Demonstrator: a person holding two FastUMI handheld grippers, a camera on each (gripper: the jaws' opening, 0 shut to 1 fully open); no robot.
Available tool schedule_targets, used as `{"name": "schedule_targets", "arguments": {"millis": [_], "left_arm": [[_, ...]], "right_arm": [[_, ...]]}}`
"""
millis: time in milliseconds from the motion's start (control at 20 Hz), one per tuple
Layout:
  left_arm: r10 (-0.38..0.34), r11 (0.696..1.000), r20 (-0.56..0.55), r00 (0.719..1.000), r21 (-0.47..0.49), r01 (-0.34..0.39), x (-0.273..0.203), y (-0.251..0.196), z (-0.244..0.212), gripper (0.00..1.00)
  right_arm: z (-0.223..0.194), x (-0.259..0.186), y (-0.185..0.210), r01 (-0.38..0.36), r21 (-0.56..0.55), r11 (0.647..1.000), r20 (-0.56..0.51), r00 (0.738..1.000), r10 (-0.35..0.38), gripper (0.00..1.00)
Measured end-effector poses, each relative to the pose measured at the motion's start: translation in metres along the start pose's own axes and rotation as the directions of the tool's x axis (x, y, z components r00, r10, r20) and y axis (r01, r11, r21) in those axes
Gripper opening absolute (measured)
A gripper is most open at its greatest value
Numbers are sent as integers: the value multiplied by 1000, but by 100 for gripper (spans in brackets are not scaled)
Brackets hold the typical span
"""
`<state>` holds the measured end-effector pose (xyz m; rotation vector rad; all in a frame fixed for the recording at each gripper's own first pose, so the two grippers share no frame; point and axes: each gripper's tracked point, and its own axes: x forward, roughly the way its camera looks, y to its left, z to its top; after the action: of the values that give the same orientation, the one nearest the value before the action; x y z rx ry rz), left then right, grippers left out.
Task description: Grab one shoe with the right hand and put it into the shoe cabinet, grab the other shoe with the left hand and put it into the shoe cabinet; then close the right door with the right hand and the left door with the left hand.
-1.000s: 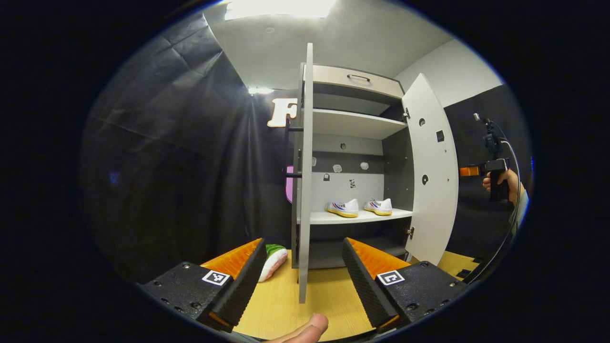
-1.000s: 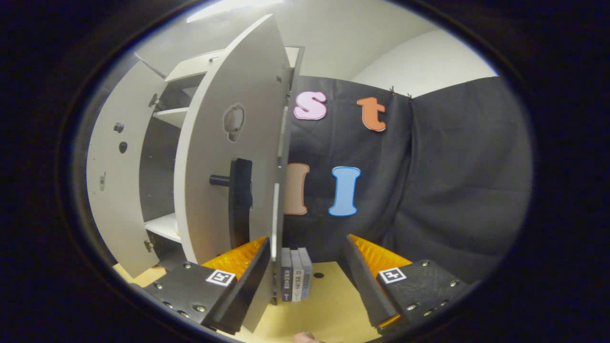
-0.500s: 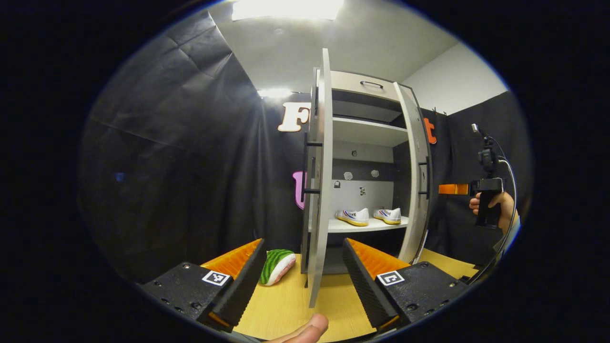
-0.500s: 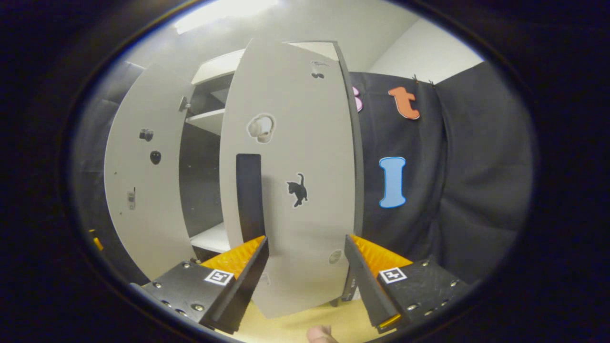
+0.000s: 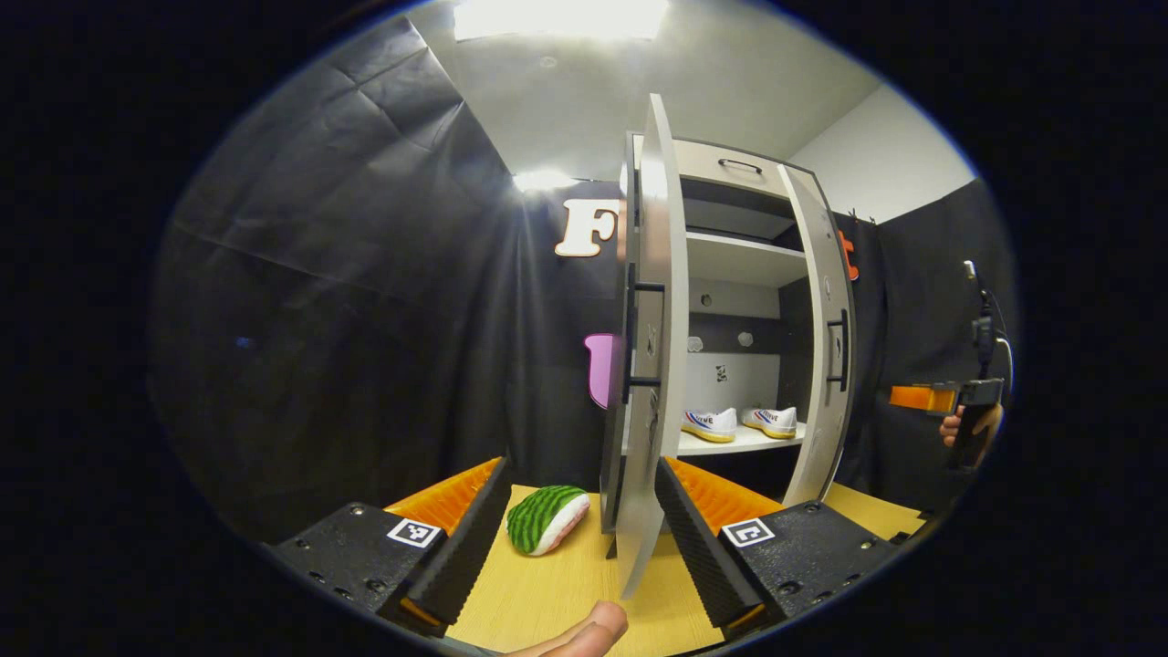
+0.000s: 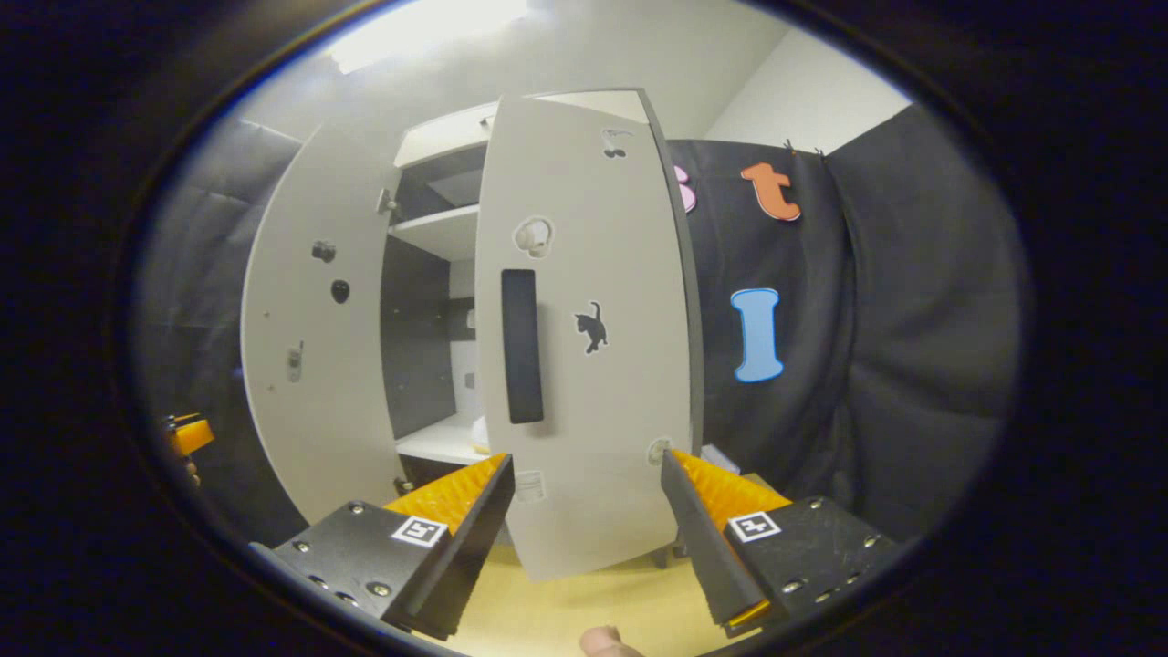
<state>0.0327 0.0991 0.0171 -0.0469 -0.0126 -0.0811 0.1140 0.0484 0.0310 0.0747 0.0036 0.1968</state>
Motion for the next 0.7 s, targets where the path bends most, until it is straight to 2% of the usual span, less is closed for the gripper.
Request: {"name": "schedule_targets", "arguments": {"millis": [200, 250, 450, 700], "left_arm": [[35, 998, 19, 999, 45, -36, 23, 19, 17, 93], [44, 997, 35, 998, 56, -46, 31, 25, 26, 96], [32, 999, 56, 998, 16, -33, 61, 41, 48, 94], [51, 999, 33, 998, 16, -52, 100, 55, 61, 96]], "right_arm": [[-14, -33, 13, -13, -20, 1000, 12, 1000, 13, 96], [-18, -40, 16, -13, -24, 1000, 13, 1000, 13, 94], [-27, -65, 37, -52, -27, 998, 13, 999, 52, 96], [-33, -91, 37, -28, -56, 998, 41, 999, 30, 96]]}}
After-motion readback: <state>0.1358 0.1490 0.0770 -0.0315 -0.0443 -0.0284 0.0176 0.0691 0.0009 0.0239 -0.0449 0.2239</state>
